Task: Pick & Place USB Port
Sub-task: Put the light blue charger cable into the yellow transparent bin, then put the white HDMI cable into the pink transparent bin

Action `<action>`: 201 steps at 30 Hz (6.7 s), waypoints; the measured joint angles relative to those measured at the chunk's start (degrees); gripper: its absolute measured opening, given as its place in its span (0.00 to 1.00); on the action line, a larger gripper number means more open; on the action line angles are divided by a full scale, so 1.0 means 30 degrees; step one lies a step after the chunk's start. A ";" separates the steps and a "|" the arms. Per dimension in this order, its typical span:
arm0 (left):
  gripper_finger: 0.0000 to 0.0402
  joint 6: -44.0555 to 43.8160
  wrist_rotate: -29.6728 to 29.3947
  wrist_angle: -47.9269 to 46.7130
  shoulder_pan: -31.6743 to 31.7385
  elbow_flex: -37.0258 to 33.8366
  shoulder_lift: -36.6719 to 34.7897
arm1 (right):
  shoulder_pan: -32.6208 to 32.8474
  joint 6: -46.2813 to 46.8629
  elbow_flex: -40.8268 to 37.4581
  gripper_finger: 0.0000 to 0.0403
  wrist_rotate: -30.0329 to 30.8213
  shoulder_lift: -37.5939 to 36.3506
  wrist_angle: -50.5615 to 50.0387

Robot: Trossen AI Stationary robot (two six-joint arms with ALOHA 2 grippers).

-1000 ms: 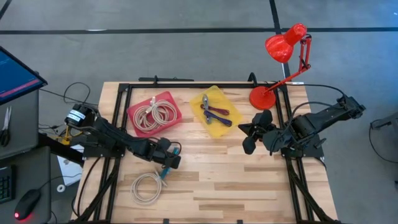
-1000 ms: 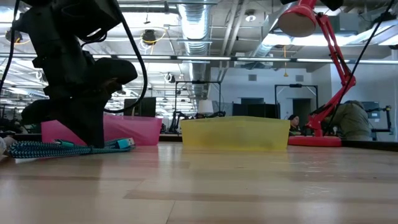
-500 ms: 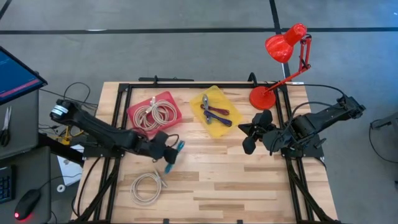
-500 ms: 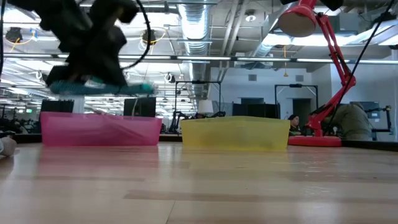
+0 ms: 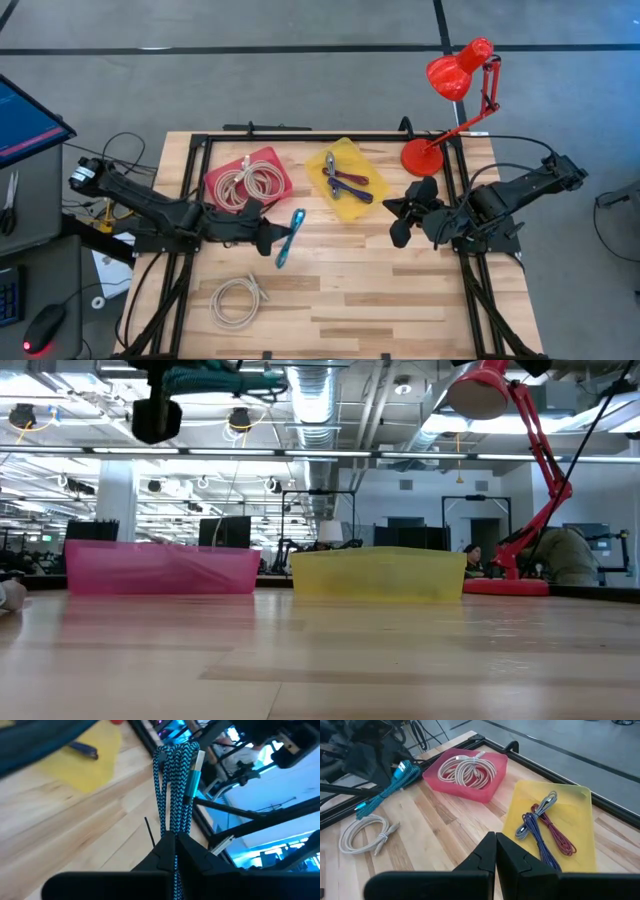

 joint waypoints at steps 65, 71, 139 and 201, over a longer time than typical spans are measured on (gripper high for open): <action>0.01 0.4394 0.0955 0.3541 0.1035 0.0022 0.0153 | -0.5515 -0.0074 -0.0007 0.32 -1.0142 0.9095 2.0073; 0.01 0.4394 0.0940 0.3425 0.1035 0.0022 0.0153 | -0.5515 -0.0573 -0.0007 0.13 -1.0149 0.9095 2.0070; 0.21 0.4394 0.0787 0.3258 0.1041 0.0022 0.0146 | -1.2380 -0.1855 0.0007 0.06 -0.8249 1.1776 0.6090; 0.01 0.4634 0.5009 -0.6167 -0.3394 0.1146 -0.4858 | -0.0622 -0.0124 0.3676 0.02 -0.1309 0.5133 0.4859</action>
